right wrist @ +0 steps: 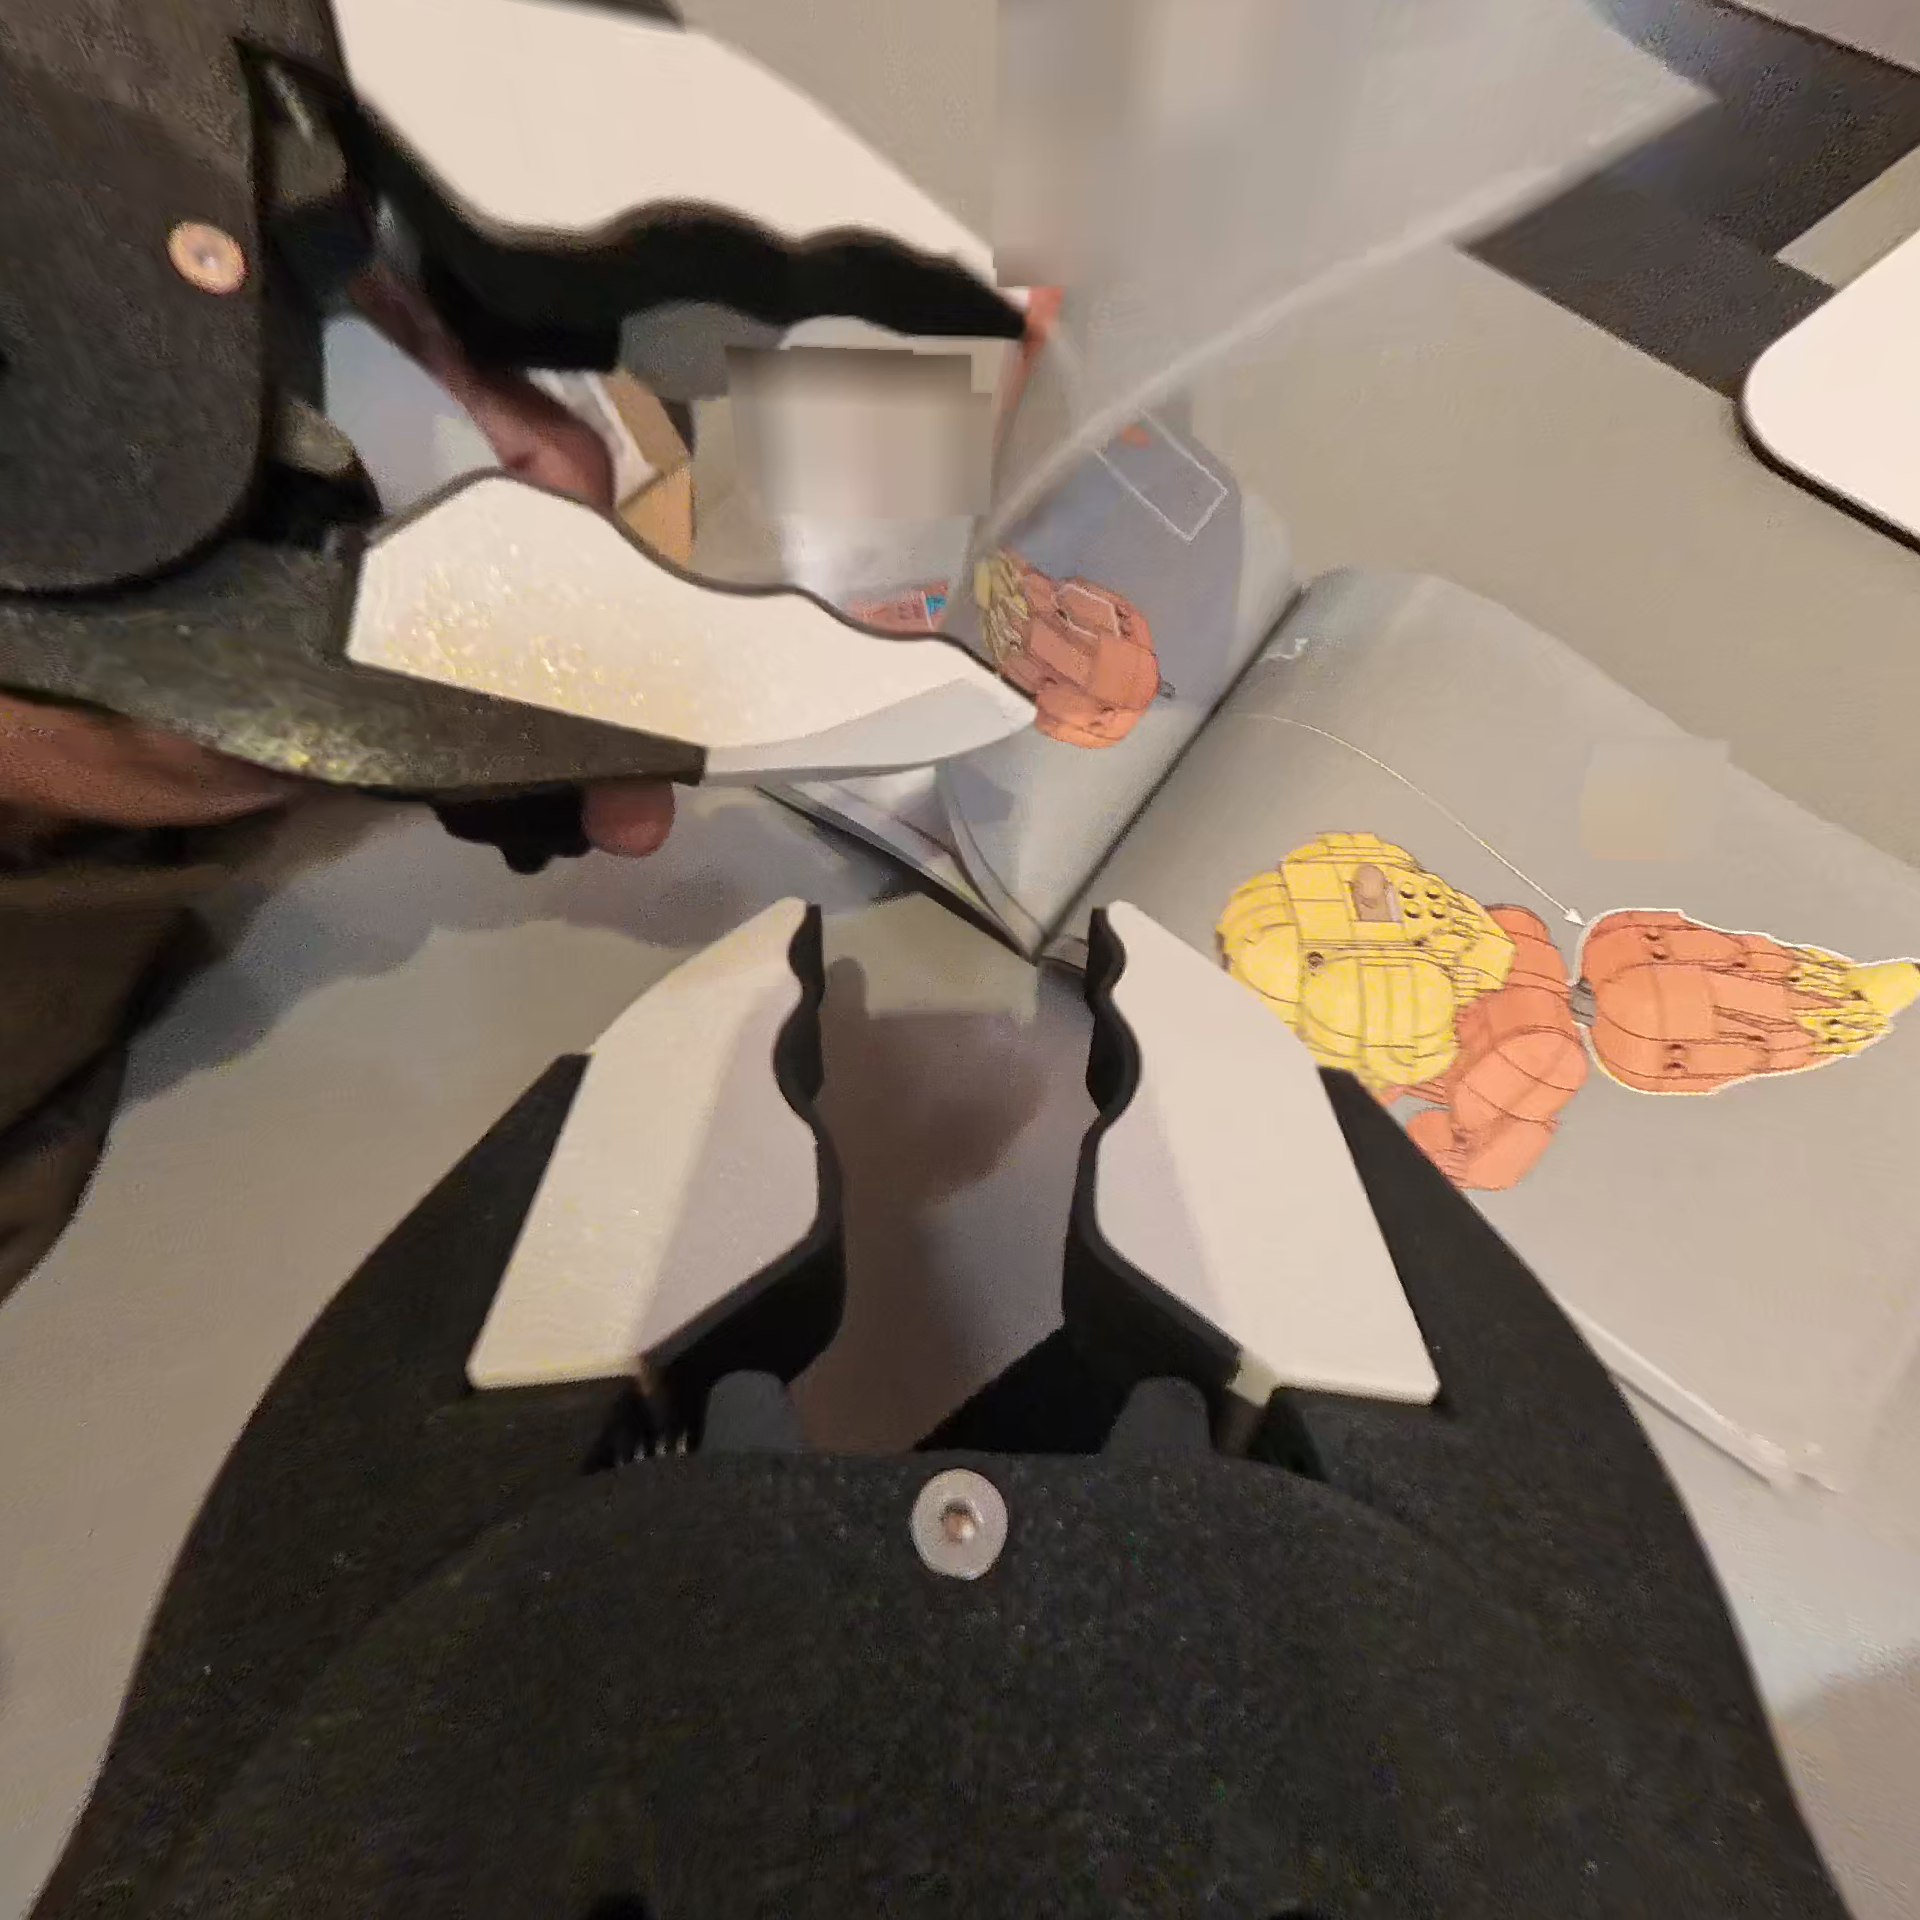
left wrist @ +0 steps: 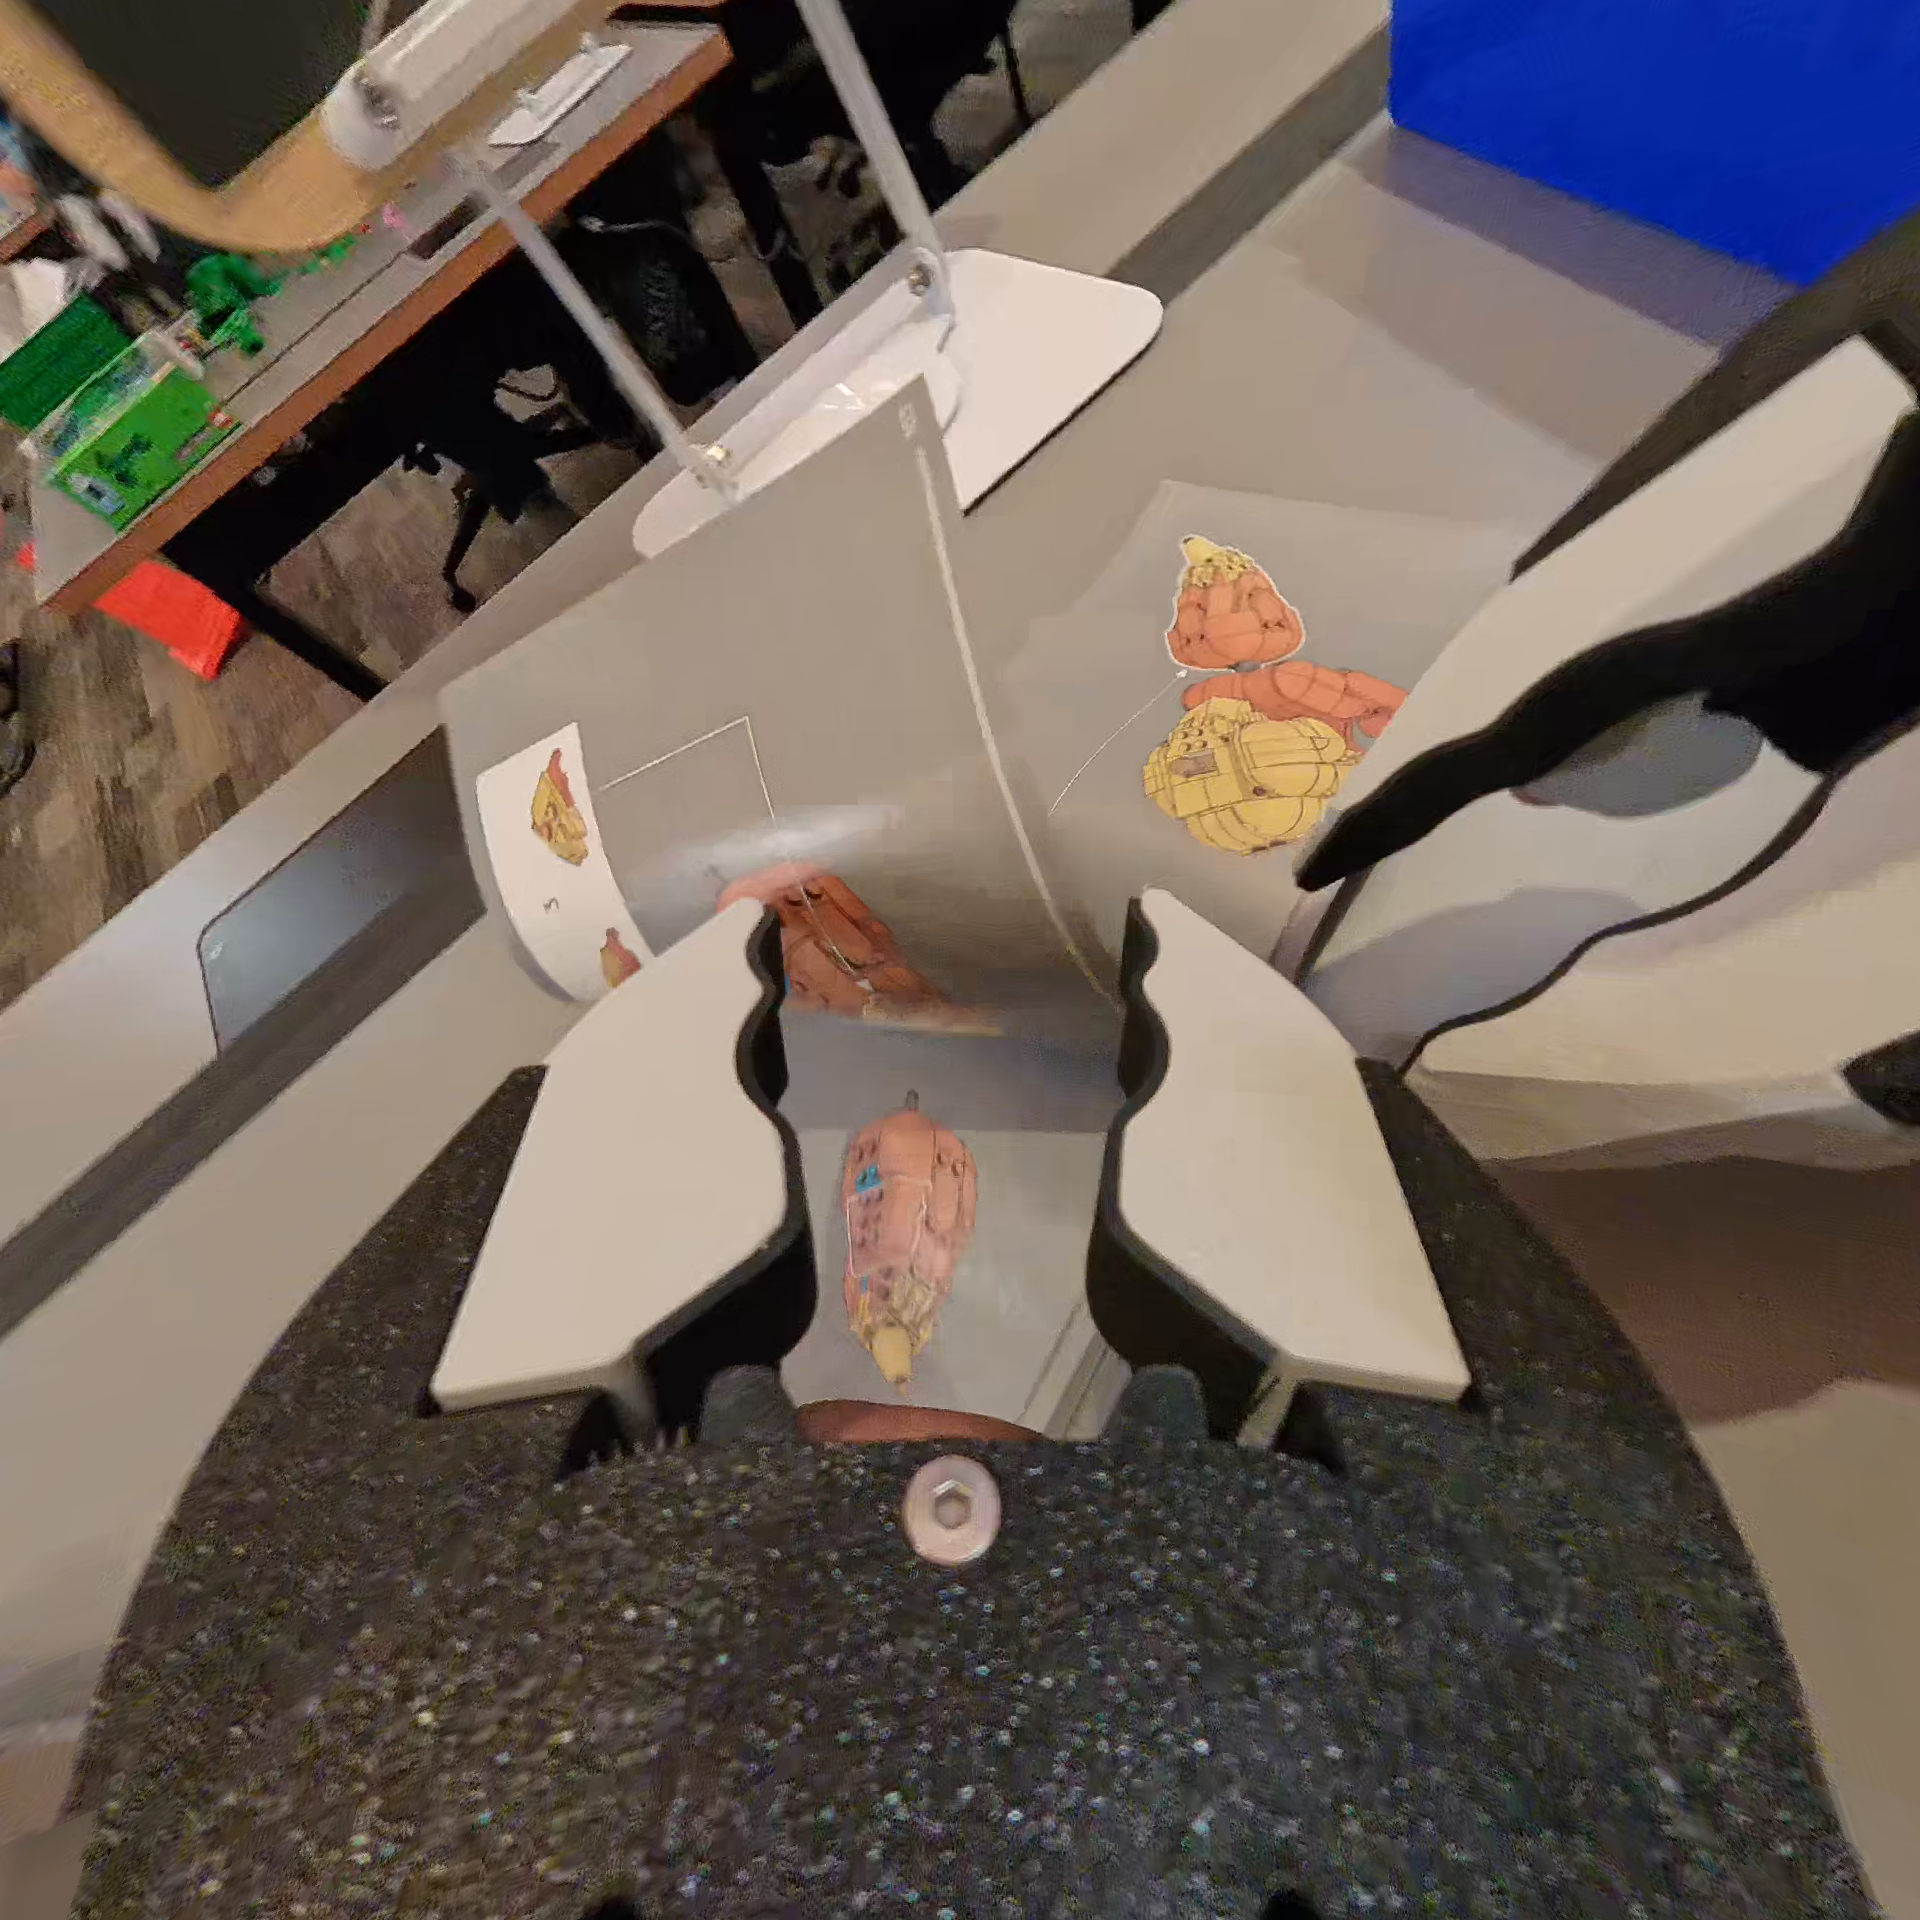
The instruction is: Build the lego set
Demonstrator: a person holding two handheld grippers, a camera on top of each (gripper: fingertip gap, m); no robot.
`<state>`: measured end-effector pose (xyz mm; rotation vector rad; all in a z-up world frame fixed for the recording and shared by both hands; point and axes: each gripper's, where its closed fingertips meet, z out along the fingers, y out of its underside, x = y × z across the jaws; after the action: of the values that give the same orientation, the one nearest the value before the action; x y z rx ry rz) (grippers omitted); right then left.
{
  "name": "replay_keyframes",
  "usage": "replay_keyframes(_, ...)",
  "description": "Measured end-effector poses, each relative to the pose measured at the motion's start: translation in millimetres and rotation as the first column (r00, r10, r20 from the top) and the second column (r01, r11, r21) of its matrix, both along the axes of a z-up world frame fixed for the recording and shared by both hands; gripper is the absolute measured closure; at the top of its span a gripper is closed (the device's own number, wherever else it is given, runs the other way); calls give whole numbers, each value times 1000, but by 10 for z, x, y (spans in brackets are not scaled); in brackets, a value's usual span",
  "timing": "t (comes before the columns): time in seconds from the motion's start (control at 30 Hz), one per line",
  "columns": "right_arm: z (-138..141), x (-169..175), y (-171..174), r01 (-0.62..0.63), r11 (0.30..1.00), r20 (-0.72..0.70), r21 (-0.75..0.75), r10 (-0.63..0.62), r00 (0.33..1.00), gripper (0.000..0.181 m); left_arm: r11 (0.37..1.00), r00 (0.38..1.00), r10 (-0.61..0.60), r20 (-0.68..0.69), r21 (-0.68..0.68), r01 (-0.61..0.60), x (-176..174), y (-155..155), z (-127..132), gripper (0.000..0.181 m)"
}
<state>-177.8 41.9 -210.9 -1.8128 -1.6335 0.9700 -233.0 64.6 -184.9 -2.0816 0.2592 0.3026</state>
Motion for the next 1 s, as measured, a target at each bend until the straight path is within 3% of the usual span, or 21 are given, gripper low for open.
replay_keyframes(0.03, 18, -13, -37, 15, 1000, -21, -14, -15, 1000, 132, 999, 999, 32, 27, 19, -32, -26, -58, 4, 118)
replay_keyframes(0.2, 94, 0, -250, 46, 998, -108, -39, -50, 993, 133, 979, 967, 143, 209, 110, -169, -102, -353, 12, 121)
replay_keyframes(0.3, 109, 1, -374, 33, 999, -139, -27, -36, 990, 133, 970, 958, 131, 254, 166, -176, -69, -398, 40, 125)
replay_keyframes(0.57, 143, -2, -358, 52, 998, -232, -20, -56, 971, 133, 947, 984, 176, 14, 272, -173, -34, -341, 131, 146)
replay_keyframes(0.8, 221, 28, -264, 57, 998, -252, 15, -51, 966, 132, 914, 968, 248, 40, 320, -248, -31, -250, 211, 148)
replay_keyframes(1.0, 440, 107, 42, 59, 997, -224, 46, -47, 973, 130, 888, 914, 357, -195, 374, -267, -114, -203, 352, 170)
